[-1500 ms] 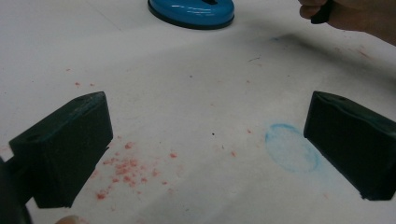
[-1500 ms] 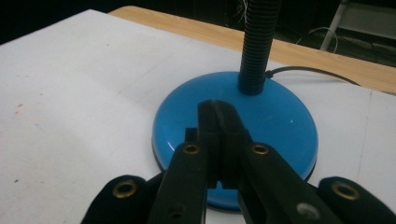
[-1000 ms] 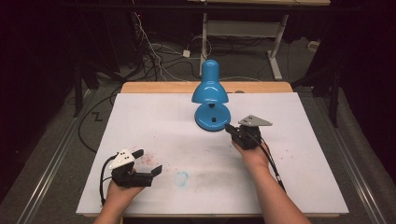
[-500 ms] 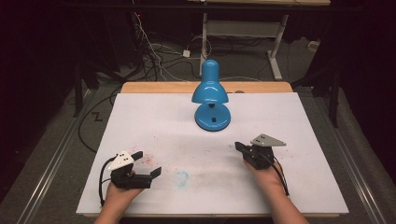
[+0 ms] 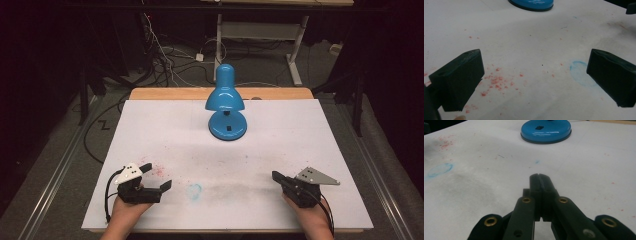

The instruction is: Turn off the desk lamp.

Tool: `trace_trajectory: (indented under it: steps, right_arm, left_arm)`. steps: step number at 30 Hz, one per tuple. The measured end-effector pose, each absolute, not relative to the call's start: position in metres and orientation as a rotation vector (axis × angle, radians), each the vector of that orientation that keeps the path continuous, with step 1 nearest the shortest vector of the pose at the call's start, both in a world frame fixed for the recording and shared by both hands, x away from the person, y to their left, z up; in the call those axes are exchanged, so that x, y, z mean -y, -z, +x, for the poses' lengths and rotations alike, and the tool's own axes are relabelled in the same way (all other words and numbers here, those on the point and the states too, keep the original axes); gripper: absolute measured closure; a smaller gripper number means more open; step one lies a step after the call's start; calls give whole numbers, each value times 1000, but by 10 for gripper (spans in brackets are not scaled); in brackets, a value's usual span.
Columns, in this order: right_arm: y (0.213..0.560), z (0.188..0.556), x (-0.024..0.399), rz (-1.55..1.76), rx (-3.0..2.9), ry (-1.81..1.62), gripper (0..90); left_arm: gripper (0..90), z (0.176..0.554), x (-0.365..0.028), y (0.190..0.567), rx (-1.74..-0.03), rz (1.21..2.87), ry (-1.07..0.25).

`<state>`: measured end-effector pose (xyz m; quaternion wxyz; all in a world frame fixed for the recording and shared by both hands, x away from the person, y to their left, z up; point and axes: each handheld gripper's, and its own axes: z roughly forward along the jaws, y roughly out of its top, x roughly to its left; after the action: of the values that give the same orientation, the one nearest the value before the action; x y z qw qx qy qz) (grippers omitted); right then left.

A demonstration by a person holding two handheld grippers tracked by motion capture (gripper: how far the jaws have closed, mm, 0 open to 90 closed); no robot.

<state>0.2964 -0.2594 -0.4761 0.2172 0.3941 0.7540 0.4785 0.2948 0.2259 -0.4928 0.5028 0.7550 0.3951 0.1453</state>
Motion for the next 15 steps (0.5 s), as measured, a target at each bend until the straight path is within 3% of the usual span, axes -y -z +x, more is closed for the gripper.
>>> trace_trajectory:
  steps: [9, 12, 13, 15]
  right_arm:
    - [477, 299, 253, 1064, -2111, -1296, 880]
    - [481, 302, 254, 1090, -2147, -1270, 669]
    - [481, 302, 254, 1090, -2147, -1270, 669]
    - [484, 304, 254, 1122, -2159, -1234, 506]
  left_arm:
    - [5, 294, -227, 492, -950, 1822, -349]
    - [5, 293, -228, 492, -948, 1822, -349]
    - [5, 293, -229, 492, -946, 1824, -350]
    - [6, 293, -230, 492, -949, 1820, -349]
